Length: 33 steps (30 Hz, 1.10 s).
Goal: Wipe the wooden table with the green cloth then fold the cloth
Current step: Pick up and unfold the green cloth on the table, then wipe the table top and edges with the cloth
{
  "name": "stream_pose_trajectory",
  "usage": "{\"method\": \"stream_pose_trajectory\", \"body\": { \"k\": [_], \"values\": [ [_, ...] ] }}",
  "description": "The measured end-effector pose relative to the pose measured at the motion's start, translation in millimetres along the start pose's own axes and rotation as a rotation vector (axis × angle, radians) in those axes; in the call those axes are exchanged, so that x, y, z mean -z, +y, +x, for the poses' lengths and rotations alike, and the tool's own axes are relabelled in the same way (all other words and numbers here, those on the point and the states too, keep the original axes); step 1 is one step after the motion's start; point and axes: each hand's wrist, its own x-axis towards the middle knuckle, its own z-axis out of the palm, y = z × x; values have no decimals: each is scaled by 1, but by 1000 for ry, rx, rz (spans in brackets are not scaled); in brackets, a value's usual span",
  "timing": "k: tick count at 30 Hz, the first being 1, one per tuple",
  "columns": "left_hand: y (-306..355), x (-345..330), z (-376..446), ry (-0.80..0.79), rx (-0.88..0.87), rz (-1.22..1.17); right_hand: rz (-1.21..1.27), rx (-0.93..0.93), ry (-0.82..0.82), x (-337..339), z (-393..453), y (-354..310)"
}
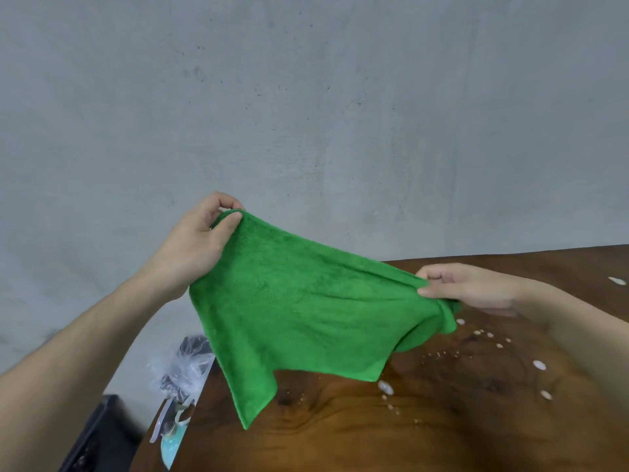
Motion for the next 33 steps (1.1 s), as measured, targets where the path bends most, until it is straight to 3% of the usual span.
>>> {"method": "stream_pose_trajectory", "body": {
  "k": [5,12,18,21,24,26,28,30,33],
  "values": [
    [-20,14,-12,-115,0,286,-14,20,39,7,-19,-16],
    [-75,-12,22,-349,261,372,-341,-174,50,30,41,2],
    [-157,-83,45,-310,294,405,-772,-293,157,14,120,55],
    [-196,-104,44,-284,318,373,-919,-378,349,-8,137,83],
    [-220,-115,30,-234,257,480,-747,-194,525,-48,139,94],
    [-221,-117,8,-261,75,492,-672,-9,512,-87,132,92],
    [-217,-114,-20,-351,-46,511,-705,11,440,-126,121,84],
    [-216,-110,-49,-387,-44,558,-811,-70,292,-159,110,79],
    [-220,-98,-82,-298,108,511,-968,-82,168,-186,106,78]
  ]
}}
